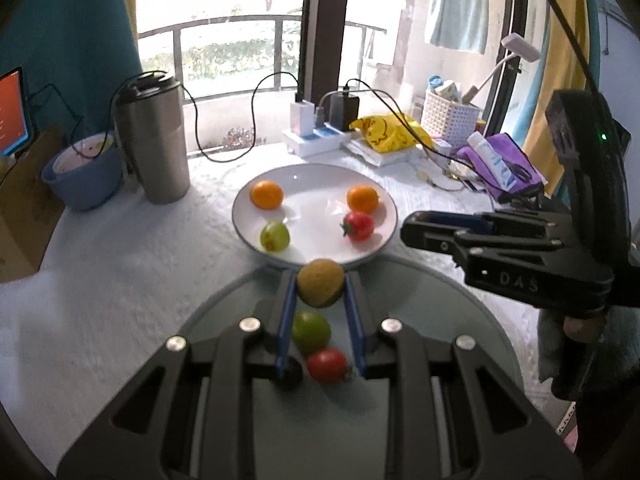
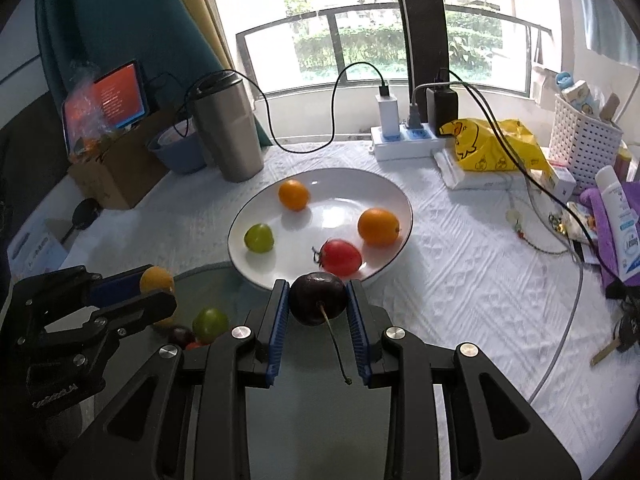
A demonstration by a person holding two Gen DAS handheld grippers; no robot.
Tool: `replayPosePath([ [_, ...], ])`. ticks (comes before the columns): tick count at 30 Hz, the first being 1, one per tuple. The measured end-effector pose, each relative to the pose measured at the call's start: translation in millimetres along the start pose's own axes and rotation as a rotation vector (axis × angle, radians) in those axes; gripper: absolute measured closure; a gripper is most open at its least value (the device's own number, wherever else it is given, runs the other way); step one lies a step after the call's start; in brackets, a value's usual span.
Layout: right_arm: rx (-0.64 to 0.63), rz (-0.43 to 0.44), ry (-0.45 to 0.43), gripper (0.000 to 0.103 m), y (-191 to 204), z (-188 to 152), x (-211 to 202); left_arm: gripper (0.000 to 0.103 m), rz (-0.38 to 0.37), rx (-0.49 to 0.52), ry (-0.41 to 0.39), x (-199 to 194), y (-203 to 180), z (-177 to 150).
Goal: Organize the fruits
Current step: 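Carry the plum and yellow-brown fruit over the white bowl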
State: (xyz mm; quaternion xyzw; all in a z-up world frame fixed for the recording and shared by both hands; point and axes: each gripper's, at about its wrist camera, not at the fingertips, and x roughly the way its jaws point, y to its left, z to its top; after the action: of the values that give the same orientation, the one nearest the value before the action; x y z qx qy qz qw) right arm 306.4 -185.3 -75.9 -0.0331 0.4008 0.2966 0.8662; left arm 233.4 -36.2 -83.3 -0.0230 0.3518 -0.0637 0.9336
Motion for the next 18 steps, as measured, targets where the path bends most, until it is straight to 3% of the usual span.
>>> replayPosePath([
  [18,-0.02,0.014,0.007,0.072,-7.8,34.3,36.4,0.078,0.015,0.007,-0.004,43.0,30.2,36.8],
])
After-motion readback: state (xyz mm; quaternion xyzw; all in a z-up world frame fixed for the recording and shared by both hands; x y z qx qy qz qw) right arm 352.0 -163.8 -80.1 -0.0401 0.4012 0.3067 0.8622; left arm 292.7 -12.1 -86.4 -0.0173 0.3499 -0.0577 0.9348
